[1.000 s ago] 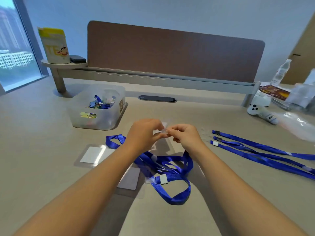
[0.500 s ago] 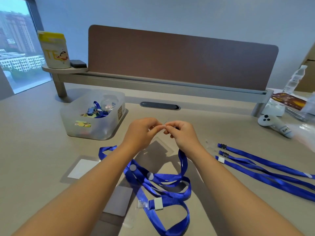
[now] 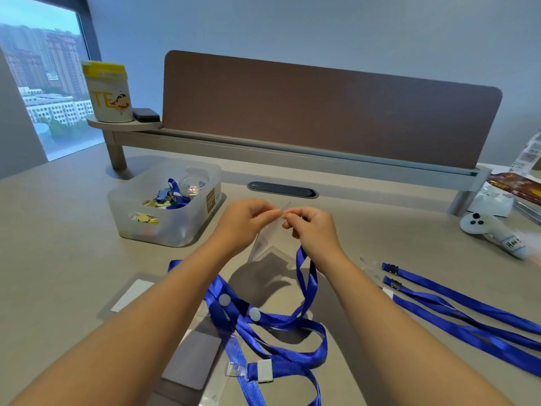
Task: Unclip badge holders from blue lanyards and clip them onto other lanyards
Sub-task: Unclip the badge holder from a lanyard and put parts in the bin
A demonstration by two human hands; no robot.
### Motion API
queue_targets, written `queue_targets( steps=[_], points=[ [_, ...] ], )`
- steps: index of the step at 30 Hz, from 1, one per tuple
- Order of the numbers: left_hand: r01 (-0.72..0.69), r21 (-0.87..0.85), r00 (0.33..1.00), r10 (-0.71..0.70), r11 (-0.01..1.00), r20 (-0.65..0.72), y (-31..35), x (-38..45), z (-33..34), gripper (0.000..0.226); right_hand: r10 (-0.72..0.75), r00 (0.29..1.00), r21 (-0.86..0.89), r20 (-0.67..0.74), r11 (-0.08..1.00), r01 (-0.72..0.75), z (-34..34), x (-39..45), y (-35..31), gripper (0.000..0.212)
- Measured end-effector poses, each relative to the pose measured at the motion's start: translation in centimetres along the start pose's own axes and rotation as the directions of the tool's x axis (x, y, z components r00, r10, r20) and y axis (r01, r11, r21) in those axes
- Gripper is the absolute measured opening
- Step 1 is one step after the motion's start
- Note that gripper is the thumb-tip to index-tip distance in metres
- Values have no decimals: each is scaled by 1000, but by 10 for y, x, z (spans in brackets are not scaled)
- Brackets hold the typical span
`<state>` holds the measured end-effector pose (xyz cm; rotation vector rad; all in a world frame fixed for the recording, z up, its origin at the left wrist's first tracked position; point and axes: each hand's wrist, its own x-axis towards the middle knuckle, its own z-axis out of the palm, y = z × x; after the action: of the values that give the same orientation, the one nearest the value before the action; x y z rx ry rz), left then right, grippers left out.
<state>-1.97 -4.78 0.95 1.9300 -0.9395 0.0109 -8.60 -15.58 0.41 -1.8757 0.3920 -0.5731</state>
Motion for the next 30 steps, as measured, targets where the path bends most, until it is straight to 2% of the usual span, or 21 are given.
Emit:
queue_targets(
  steps=[2,5,6,9,10,14,19,22,26,28,30],
  points=[
    [26,-72,998,-21,997,64,1,-5,-1,33,75,997,97,16,992,-77,-3,2,-2,22],
    [51,-27,997,-49,998,66,-4,-10,2,49,148,986,218,74,962,-161,-4,1,-4,17],
    [57,-14,998,-57,998,38,-6,-11,2,46,159,983,238,93,955,-177,-5,0,-4,16],
    [57,28,997,-56,998,-45,-9,-14,2,11,187,975,251,116,944,-211,-8,-3,-5,19],
    [48,55,997,-44,997,-68,-8,-14,2,6,196,973,249,119,943,-220,-8,-3,-6,19],
    [-14,60,977,26,998,-212,-3,-11,2,5,182,979,143,94,971,-194,-9,0,-10,22],
    [-92,165,955,134,982,-263,-5,-7,-1,12,26,996,-189,85,982,-10,-7,5,-16,11],
    [-143,316,934,233,938,-270,-10,-6,-1,10,60,992,-170,108,985,-41,-7,8,-16,12],
    [-182,429,908,318,885,-272,-10,0,-2,13,185,961,-108,207,980,-166,-6,12,-11,30],
    [-180,429,911,314,885,-266,-8,3,-1,12,162,975,-109,151,983,-147,-4,15,-7,27],
    [-135,404,928,259,905,-269,-8,5,-2,11,110,991,-168,78,981,-96,-4,19,-3,15]
  ],
)
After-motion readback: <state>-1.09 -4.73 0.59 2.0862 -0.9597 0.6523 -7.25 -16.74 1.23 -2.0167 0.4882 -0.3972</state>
